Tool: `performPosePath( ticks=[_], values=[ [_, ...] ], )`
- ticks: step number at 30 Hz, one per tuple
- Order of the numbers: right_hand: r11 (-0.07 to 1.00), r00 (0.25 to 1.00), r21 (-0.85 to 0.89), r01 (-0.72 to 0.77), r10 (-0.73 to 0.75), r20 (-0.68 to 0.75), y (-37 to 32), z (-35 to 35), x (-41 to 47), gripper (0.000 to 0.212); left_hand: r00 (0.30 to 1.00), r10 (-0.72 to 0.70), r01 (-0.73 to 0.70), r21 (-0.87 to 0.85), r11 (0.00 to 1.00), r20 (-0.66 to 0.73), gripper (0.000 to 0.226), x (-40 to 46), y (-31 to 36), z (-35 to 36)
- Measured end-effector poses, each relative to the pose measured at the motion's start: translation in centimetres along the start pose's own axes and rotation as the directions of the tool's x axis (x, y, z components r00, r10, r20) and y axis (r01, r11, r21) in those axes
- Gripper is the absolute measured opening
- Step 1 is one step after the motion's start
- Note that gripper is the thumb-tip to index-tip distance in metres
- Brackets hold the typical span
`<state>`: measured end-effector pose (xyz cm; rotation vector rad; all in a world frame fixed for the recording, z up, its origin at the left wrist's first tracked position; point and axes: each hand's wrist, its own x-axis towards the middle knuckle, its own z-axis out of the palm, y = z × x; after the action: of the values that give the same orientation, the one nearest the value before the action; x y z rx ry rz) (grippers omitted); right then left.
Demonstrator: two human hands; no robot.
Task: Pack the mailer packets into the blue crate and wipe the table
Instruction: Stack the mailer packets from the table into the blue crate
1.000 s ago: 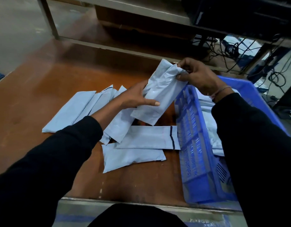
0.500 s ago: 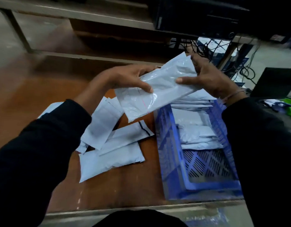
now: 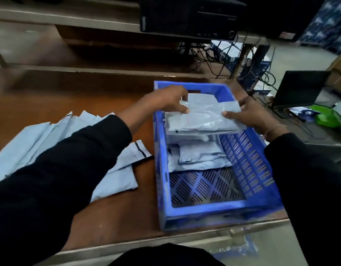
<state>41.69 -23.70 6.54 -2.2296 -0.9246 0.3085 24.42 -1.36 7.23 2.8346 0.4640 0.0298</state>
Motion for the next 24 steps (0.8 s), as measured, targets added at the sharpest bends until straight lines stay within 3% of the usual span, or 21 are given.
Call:
performPosePath(
  ticks=[3, 5, 8, 12, 16, 19, 24],
  values=[
    [0.957, 0.998, -0.289, -0.033, 0.044, 0.032, 1.3, 1.9, 0.8, 0.056, 0.997, -0.057, 0.048, 0.17, 0.984, 0.047, 0.044, 1.5, 1.3, 1.9],
    [0.942, 0.997, -0.33, -0.053, 0.07, 0.04, 1.9, 3.7, 1.7, 0.078, 0.994, -0.096, 0.075, 0.279, 0.957, 0.061, 0.036, 1.9, 1.7, 3.0],
    [0.927, 0.994, -0.364, -0.086, 0.105, 0.035, 2.4, 6.2, 2.6, 0.09, 0.993, -0.121, 0.106, 0.427, 0.898, 0.007, 0.018, 1.9, 2.1, 4.3],
    [0.898, 0.992, -0.426, -0.109, 0.126, 0.013, 3.2, 7.7, 3.4, 0.101, 0.99, -0.132, 0.14, 0.537, 0.832, -0.052, 0.025, 1.5, 1.9, 5.7],
    [0.875, 0.998, -0.48, -0.066, 0.065, -0.019, 3.9, 8.2, 3.3, 0.09, 0.996, -0.037, 0.072, 0.537, 0.841, -0.077, 0.032, 1.0, 2.0, 6.7],
    [0.804, 1.0, -0.595, 0.026, -0.027, 0.007, 4.1, 7.9, 3.1, 0.079, 0.998, -0.043, 0.023, 0.405, 0.914, 0.04, 0.042, 0.6, 2.9, 7.0],
    [0.765, 0.95, -0.564, 0.311, -0.244, 0.193, 4.9, 7.7, 3.6, 0.051, 0.975, -0.11, 0.022, 0.405, 0.914, 0.196, 0.043, 0.9, 3.5, 7.6]
  ],
)
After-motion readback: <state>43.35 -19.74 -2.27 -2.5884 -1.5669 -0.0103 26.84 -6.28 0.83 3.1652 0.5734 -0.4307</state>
